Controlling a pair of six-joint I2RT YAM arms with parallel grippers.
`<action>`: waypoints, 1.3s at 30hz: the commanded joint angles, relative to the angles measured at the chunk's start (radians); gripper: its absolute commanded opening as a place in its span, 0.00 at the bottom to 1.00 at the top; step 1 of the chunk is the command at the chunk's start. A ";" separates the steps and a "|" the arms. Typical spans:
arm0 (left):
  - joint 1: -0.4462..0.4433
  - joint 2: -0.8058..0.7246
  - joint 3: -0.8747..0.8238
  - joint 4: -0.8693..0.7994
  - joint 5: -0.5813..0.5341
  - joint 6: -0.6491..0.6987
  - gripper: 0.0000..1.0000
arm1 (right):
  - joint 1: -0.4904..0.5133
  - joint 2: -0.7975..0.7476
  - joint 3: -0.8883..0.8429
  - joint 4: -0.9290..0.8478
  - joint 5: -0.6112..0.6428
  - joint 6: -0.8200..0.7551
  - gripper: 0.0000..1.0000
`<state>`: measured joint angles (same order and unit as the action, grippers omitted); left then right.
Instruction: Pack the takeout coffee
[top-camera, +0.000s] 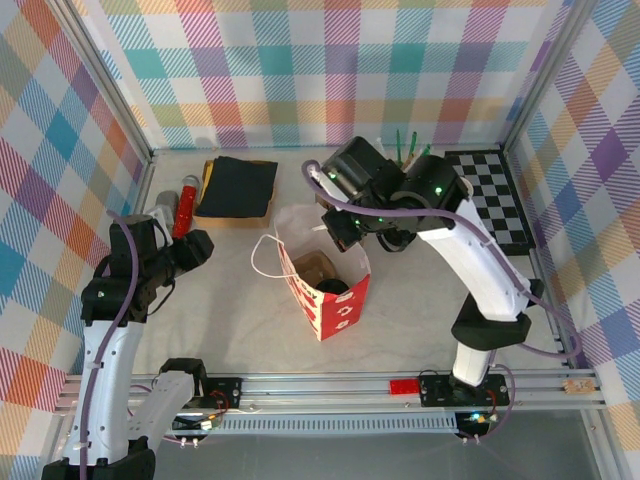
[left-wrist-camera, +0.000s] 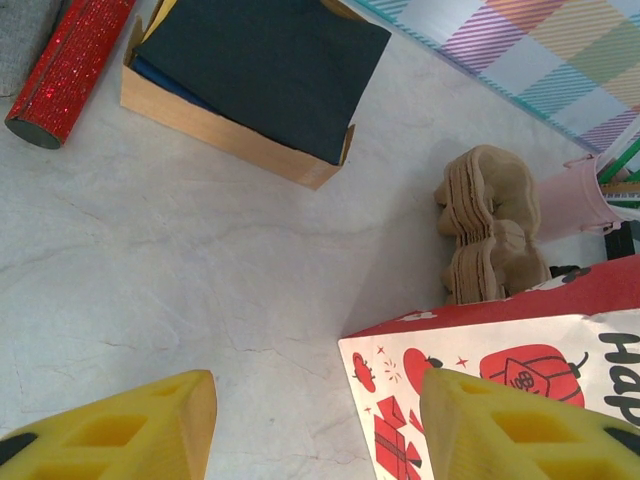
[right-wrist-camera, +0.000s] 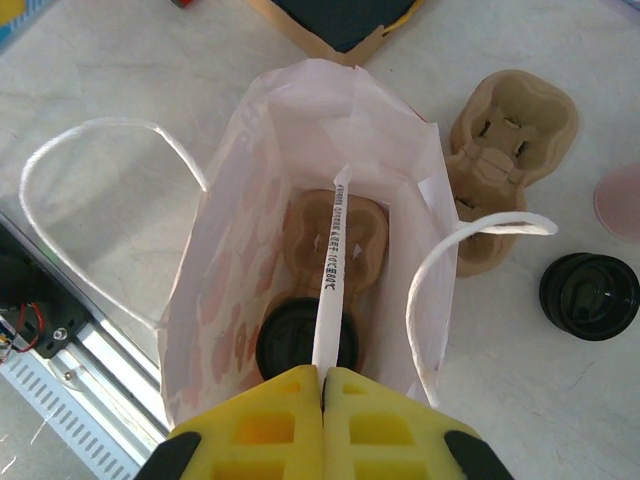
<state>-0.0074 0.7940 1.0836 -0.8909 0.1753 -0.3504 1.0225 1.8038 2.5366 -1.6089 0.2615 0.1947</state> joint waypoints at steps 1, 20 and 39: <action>0.015 -0.012 -0.014 -0.013 0.013 0.015 0.56 | 0.007 0.032 0.021 -0.103 0.042 0.007 0.00; 0.015 -0.019 -0.025 -0.013 0.020 0.015 0.55 | 0.006 0.180 0.037 -0.109 0.117 0.006 0.00; 0.015 -0.044 -0.044 -0.026 0.022 0.015 0.54 | -0.010 0.278 0.044 -0.095 0.049 -0.008 0.00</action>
<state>-0.0074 0.7620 1.0492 -0.8925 0.1802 -0.3470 1.0199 2.0640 2.5568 -1.6089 0.3347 0.1944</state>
